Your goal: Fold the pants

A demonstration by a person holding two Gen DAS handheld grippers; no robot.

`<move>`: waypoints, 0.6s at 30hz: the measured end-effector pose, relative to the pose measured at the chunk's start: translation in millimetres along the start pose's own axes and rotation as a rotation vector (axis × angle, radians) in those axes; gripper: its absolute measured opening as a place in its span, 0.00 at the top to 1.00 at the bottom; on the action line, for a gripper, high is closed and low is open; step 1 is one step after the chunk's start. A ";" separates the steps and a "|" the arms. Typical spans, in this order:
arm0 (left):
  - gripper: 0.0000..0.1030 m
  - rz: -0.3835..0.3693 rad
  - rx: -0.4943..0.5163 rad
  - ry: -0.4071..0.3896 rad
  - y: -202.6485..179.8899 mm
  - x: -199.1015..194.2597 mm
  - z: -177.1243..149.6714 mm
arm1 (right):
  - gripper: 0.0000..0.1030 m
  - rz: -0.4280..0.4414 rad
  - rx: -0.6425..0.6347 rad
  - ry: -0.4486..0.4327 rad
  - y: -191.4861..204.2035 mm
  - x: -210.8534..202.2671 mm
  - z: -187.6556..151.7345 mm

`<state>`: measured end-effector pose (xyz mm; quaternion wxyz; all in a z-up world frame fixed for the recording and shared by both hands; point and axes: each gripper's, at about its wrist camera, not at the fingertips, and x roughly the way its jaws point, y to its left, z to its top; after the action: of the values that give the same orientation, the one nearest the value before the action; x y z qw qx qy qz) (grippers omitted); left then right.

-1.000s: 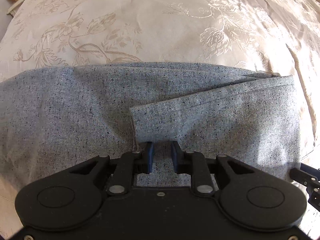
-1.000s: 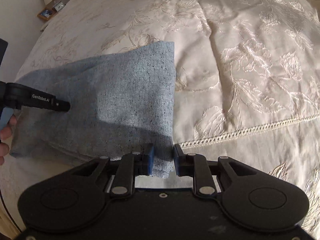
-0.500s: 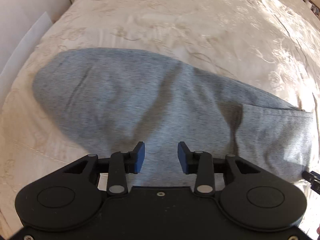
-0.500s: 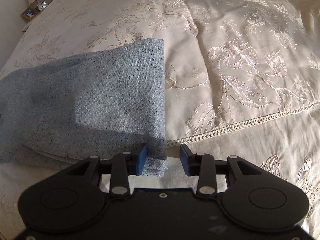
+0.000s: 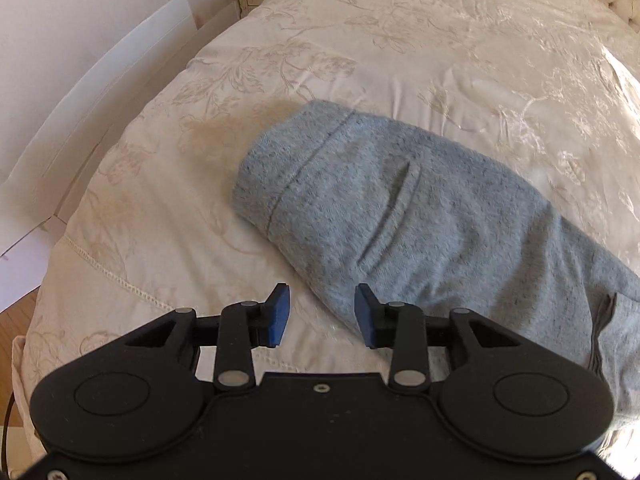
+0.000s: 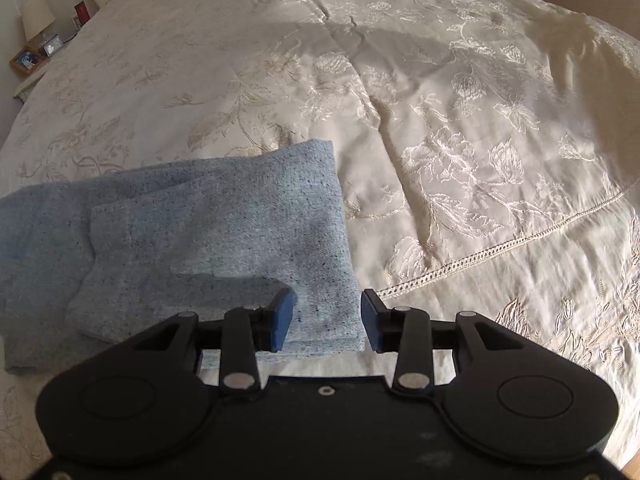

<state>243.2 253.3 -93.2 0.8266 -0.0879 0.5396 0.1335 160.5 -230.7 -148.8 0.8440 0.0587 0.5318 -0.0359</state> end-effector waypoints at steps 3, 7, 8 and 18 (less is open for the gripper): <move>0.55 -0.016 -0.014 -0.027 9.8 7.3 22.0 | 0.61 0.015 0.011 -0.011 20.0 -12.8 -0.9; 0.55 -0.005 -0.007 -0.037 15.8 29.0 41.8 | 0.61 0.026 0.005 -0.022 51.7 -23.4 -4.6; 0.53 0.013 0.001 -0.019 16.1 40.5 44.8 | 0.61 0.030 0.002 -0.025 59.1 -24.9 -5.6; 0.00 0.000 -0.053 0.057 45.8 113.9 41.7 | 0.61 0.064 -0.012 0.023 112.4 -23.2 -12.0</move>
<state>308.5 323.2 -180.7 0.8082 -0.1133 0.5594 0.1453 153.6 -117.7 -126.1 0.8388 0.0711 0.5397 -0.0051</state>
